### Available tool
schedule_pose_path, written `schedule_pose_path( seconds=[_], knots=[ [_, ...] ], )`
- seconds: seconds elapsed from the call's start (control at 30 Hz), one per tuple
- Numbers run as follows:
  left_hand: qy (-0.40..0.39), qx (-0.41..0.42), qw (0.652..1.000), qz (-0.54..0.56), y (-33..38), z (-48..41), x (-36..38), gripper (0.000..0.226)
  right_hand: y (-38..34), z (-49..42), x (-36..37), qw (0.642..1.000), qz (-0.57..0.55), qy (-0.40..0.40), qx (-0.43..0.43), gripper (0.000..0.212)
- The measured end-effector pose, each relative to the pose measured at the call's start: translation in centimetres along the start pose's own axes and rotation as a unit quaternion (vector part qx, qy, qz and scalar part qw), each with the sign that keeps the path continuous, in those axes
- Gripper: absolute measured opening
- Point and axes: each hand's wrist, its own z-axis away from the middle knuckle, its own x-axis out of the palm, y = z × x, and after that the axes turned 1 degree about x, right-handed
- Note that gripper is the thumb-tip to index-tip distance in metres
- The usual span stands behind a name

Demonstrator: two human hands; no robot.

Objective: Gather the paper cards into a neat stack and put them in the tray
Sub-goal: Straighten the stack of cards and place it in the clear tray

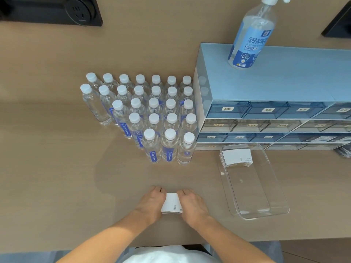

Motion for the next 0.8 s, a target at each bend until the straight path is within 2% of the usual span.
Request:
schedule_pose_path(
  seconds=[0.2, 0.4, 0.5, 0.6, 0.8],
  knots=[
    [-0.017, 0.005, 1.0, -0.002, 0.2, 0.1, -0.4, 0.04, 0.4, 0.5, -0.2, 1.0, 0.002, 0.0, -0.004, 0.041],
    [0.038, 0.055, 0.998, 0.006, 3.6, 0.4, -4.7, 0.032, 2.9, 3.1, -4.6, 0.998, -0.001, 0.058, -0.005, 0.035],
    [0.095, 0.102, 0.99, -0.008, 7.2, -0.2, -8.0, 0.026, 6.2, 4.6, -8.3, 0.994, 0.011, 0.108, -0.006, 0.035],
    [0.128, 0.121, 0.984, -0.019, 11.8, -1.8, -10.4, 0.029, 10.6, 5.8, -11.7, 0.991, 0.017, 0.134, -0.001, 0.038],
    [0.138, 0.098, 0.985, -0.044, 21.5, -6.8, -10.2, 0.048, 20.8, 6.7, -14.0, 0.991, 0.035, 0.128, -0.017, 0.035]
  ],
)
